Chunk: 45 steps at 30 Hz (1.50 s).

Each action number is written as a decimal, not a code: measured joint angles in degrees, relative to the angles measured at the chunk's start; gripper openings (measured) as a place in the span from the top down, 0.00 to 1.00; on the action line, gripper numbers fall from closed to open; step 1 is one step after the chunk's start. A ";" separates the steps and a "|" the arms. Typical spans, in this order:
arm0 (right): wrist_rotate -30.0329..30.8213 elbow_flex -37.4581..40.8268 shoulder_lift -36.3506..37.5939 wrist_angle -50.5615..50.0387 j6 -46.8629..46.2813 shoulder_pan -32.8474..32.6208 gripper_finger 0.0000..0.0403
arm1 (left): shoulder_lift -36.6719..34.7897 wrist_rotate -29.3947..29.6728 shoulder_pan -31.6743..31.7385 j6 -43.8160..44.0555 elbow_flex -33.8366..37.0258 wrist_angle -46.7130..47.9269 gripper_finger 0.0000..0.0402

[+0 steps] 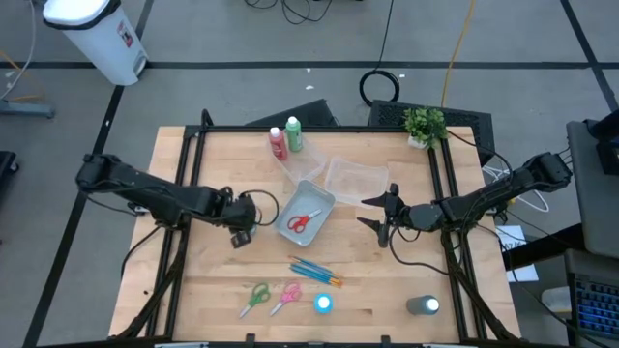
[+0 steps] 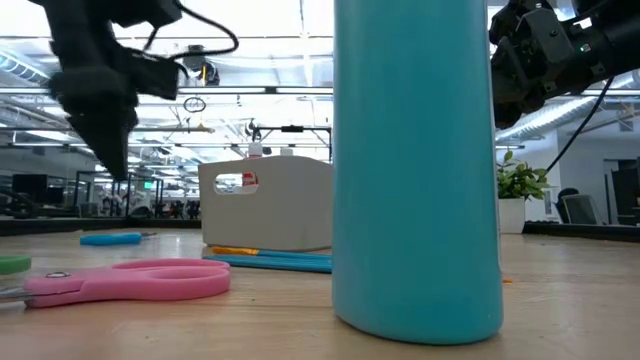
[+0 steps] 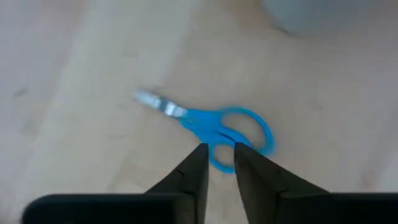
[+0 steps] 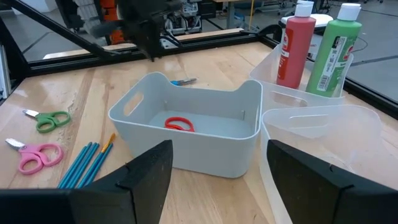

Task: Pick & Place Paint Supplies
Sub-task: Put the blue scissors into the blue bin

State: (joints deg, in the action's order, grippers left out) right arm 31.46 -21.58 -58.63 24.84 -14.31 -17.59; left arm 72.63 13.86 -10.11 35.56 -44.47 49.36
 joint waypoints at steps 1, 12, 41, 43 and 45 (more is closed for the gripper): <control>0.00 0.00 0.00 0.00 0.00 0.00 0.38 | 0.41 1.66 1.05 1.95 0.00 0.04 0.75; 0.00 0.00 0.00 0.07 0.00 -0.02 0.38 | 4.05 -0.32 10.81 13.67 3.83 -5.72 0.60; 0.00 -0.02 0.00 0.00 0.00 -0.02 0.38 | 11.26 -2.87 10.89 12.70 11.93 -22.39 0.63; 0.00 -0.02 0.00 0.05 0.00 -0.02 0.38 | 11.16 -3.21 10.91 11.39 11.96 -22.32 0.67; -0.01 -0.02 0.00 0.05 0.00 -0.02 0.38 | 10.94 -3.79 10.91 9.88 12.09 -22.29 0.74</control>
State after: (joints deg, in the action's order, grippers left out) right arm 31.45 -21.61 -58.63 24.89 -14.31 -17.61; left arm 83.57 10.08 0.80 45.44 -32.38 27.07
